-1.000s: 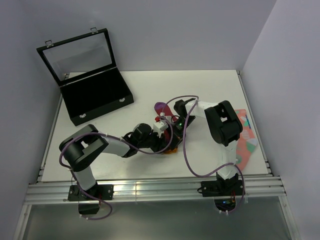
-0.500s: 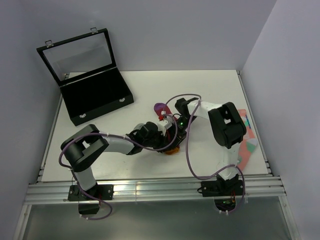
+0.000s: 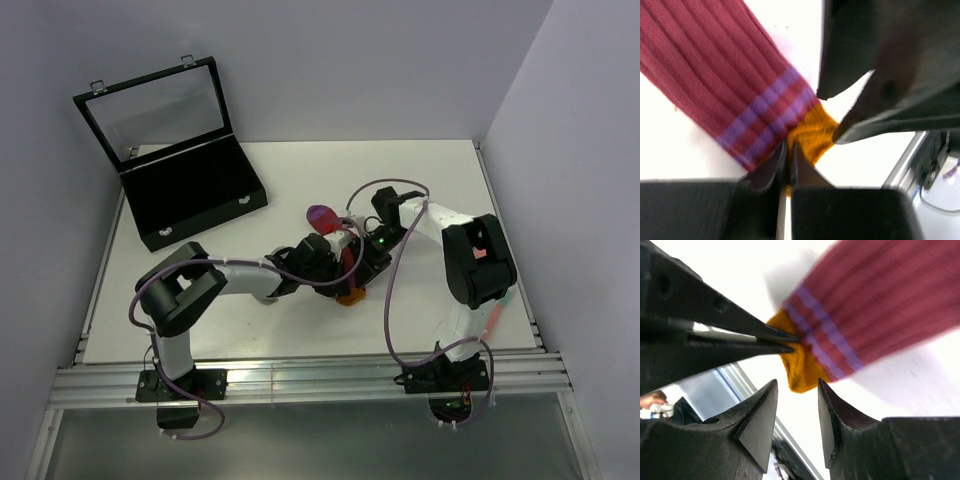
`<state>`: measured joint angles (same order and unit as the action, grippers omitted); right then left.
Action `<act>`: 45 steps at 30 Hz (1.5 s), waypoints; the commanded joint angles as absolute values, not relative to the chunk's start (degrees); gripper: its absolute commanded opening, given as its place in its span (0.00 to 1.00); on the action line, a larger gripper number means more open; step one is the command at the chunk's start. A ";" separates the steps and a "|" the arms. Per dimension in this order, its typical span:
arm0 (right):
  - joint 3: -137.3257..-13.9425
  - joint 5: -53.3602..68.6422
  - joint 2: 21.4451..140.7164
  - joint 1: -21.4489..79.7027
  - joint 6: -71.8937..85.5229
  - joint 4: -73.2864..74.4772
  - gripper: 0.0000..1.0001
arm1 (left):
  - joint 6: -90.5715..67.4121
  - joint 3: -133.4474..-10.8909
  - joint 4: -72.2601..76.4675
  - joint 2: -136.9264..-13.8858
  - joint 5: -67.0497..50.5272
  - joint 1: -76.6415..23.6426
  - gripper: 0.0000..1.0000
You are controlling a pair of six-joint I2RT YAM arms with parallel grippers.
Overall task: Roll the socks
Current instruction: Roll the sock at the center of the board.
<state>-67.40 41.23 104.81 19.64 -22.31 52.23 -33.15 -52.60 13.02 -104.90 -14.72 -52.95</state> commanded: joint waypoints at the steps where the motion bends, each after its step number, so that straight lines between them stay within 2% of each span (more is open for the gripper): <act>1: -67.50 42.02 100.37 16.45 -23.29 49.93 0.46 | -35.42 -54.58 4.41 -107.75 -15.82 -53.44 0.00; 3: -67.32 37.04 100.20 15.91 -21.46 48.96 0.47 | -35.42 -55.19 3.61 -108.02 -15.12 -53.44 0.00; 10: -66.54 33.23 96.95 14.86 -21.88 46.06 0.44 | -35.95 -57.65 0.18 -109.86 -15.73 -52.91 0.00; 13: -65.22 34.09 94.66 14.15 -23.46 44.92 0.40 | -35.95 -59.32 -3.42 -110.65 -16.43 -52.39 0.00; 24: -60.03 38.85 88.59 13.80 -34.10 42.71 0.40 | -37.88 -66.52 -12.46 -114.77 -23.64 -46.94 0.00; 28: -60.29 38.32 88.16 15.20 -36.03 42.28 0.40 | -37.18 -70.04 -17.66 -117.42 -24.69 -44.83 0.00; 32: -59.07 35.16 87.02 20.72 -35.34 38.51 0.40 | -36.92 -72.50 -20.91 -119.17 -26.98 -42.28 0.00; 39: -56.16 30.68 86.40 27.23 -32.97 33.59 0.50 | -36.38 -74.79 -23.73 -122.25 -29.79 -40.87 0.00; 45: -56.25 28.04 88.06 29.18 -30.41 31.29 0.52 | -37.26 -74.71 -22.50 -123.31 -31.20 -40.87 0.00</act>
<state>-56.62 30.50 88.05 28.40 -31.90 34.65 -38.68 -75.72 -18.79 -119.85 -35.94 -40.75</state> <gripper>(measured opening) 0.516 0.081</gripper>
